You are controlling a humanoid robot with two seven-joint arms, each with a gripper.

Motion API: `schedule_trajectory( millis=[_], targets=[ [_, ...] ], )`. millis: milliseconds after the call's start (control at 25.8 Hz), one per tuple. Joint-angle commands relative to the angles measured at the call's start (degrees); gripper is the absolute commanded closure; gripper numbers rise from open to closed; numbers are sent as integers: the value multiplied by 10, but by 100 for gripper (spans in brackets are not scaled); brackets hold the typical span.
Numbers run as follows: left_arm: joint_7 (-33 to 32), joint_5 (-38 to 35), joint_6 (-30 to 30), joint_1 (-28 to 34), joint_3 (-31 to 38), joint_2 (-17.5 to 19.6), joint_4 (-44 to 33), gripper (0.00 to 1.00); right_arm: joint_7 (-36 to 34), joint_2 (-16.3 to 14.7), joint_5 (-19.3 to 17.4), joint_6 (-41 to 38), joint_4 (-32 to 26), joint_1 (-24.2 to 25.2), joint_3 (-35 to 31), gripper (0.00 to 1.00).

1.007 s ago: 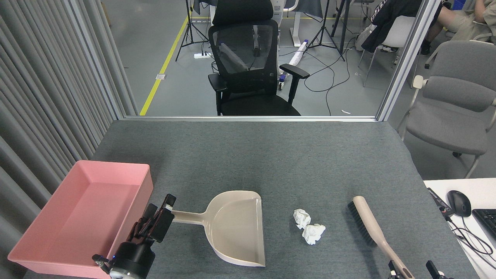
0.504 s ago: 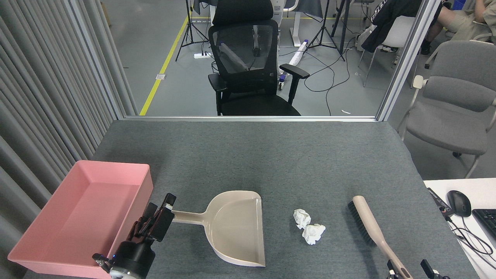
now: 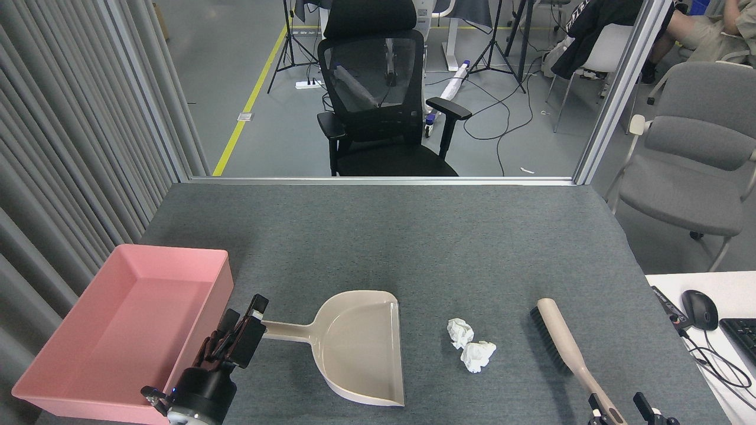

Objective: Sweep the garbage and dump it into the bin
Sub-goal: 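Close the left gripper on the dustpan handle and the right on the brush handle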

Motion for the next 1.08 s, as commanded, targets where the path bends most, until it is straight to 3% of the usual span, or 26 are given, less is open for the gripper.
schedule_trajectory(
  millis=[0, 155, 310, 542, 1046],
  targets=[
    [1, 0, 0, 0, 0, 0, 0, 1, -3, 1, 0, -3, 0, 2, 1, 29],
    [1, 0, 0, 1, 0, 0, -1, 1, -3, 1, 0, -3, 0, 3, 1, 29],
    [1, 0, 0, 1, 0, -1, -2, 1, -3, 2, 0, -11, 0, 2, 4, 43],
    [1, -1, -1, 1, 0, -1, -2, 1, -3, 3, -1, -12, 0, 3, 4, 49],
    [0, -1, -1, 0, 0, 2, -7, 1, -3, 4, -1, -17, 0, 4, 10, 48]
  ],
)
